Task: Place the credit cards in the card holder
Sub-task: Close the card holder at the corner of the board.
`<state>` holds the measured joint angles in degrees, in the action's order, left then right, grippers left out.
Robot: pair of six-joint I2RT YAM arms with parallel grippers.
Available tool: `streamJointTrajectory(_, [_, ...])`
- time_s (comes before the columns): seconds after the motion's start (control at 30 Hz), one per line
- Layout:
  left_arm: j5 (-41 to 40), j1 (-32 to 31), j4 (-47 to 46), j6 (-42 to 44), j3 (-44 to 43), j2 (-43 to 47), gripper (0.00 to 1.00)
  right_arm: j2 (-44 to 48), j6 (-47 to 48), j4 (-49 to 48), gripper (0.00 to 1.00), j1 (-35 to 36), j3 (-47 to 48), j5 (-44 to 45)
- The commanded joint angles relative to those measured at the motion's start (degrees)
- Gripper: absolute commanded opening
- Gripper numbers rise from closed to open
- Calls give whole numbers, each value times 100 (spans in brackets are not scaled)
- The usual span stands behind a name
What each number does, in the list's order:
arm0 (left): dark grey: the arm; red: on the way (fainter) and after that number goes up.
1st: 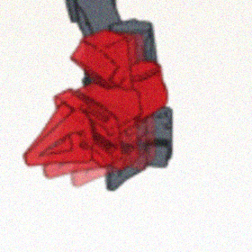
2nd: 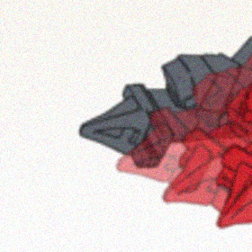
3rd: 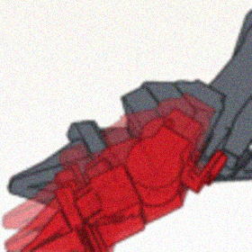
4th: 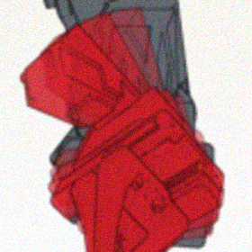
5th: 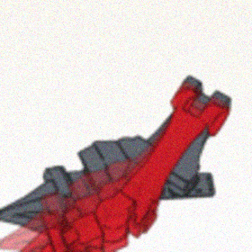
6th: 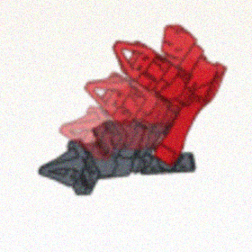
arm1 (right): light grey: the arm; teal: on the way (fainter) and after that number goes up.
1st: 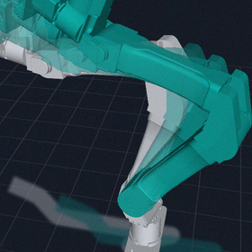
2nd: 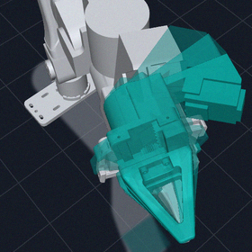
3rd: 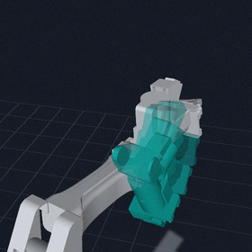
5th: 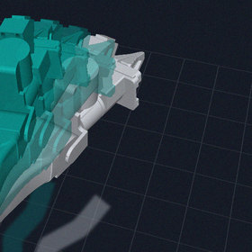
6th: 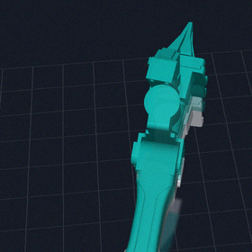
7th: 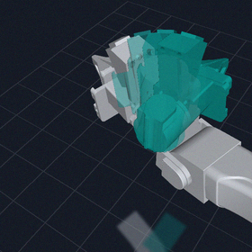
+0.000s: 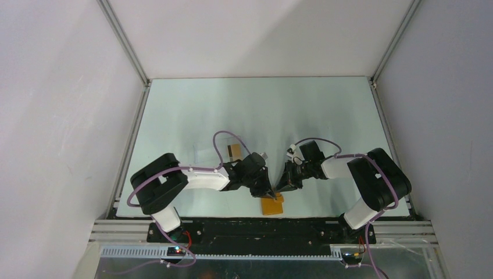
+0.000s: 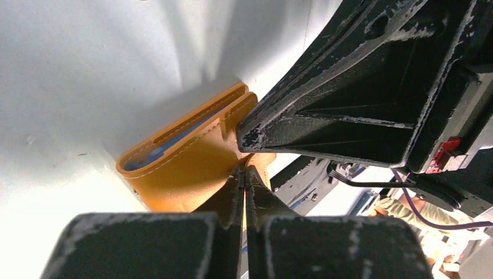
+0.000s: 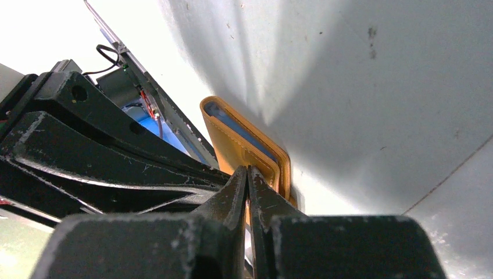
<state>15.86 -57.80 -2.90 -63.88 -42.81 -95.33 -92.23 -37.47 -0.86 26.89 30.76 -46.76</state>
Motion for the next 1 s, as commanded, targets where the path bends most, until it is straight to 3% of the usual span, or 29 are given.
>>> streamJointTrajectory(0.0, [-319,-96,656,322,-224,-105,0,-56,232,410,8,96,-176,621])
streamJointTrajectory(0.97, [-664,2,689,409,-112,232,0,-173,234,376,8,188,-176,633])
